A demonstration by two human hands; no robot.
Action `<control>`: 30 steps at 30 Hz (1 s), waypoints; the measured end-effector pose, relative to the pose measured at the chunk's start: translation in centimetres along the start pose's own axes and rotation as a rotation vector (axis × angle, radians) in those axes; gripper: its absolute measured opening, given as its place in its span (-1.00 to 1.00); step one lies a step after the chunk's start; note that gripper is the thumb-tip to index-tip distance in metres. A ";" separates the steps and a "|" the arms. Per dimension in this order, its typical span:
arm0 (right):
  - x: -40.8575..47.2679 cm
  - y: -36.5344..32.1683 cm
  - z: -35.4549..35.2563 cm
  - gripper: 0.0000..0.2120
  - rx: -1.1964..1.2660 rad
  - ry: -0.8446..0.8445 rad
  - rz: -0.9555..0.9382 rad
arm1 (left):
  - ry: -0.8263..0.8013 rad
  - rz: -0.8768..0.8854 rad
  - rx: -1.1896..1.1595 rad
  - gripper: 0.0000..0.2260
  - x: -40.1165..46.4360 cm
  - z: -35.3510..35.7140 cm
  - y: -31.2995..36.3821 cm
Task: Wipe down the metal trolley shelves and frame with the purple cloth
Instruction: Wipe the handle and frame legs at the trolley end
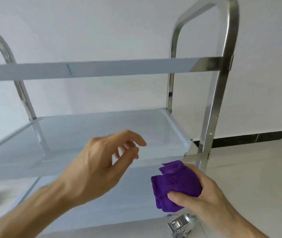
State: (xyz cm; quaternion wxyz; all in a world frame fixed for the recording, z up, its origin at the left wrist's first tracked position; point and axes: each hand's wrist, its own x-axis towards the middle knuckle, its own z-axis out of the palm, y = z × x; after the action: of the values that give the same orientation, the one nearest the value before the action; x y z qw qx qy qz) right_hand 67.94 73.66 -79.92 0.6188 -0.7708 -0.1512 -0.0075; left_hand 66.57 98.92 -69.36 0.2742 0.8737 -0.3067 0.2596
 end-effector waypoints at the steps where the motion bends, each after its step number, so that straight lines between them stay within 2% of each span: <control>1: -0.3 -1.1 -1.3 -0.46 -0.001 0.027 -0.020 | 0.033 0.008 -0.012 -0.82 1.9 -0.8 1.8; 4: -1.0 -4.3 -4.7 -0.49 0.002 0.126 -0.080 | 0.165 0.080 -0.044 -0.81 7.7 -3.0 6.5; 7: -1.0 -6.9 -7.4 -0.54 0.045 0.208 -0.109 | 0.212 0.103 0.045 -0.79 13.2 -4.0 9.0; 9: -0.8 -8.1 -8.6 -0.58 0.091 0.262 -0.112 | 0.128 0.015 0.250 -0.64 16.4 -3.8 9.1; 11: -0.7 -9.1 -9.5 -0.59 0.110 0.300 -0.109 | -0.074 -0.111 0.479 -0.43 18.1 -2.8 8.6; 13: -0.7 -9.9 -10.3 -0.59 0.115 0.330 -0.107 | -0.222 -0.193 0.623 -0.35 18.4 -1.4 7.8; 16: -0.9 -11.0 -11.4 -0.59 0.110 0.365 -0.125 | -0.133 -0.152 0.761 -0.39 17.6 0.1 6.7; 24: -1.7 -12.1 -11.9 -0.56 0.026 0.361 -0.186 | -0.006 -0.092 0.711 -0.46 14.9 -1.6 7.1; 28: -2.4 -12.0 -10.1 -0.54 0.004 0.235 -0.199 | 0.062 -0.123 0.584 -0.57 12.4 -3.6 8.3; 30: -3.0 -11.7 -8.7 -0.52 -0.009 0.169 -0.219 | 0.049 -0.182 0.517 -0.56 11.3 -4.8 9.0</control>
State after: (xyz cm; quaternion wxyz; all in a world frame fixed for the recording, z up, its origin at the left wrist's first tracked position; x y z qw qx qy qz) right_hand 63.73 66.89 -67.37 0.6212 -0.7492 -0.1819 -0.1407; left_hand 66.71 91.60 -55.98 0.0718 0.9321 -0.1438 0.3245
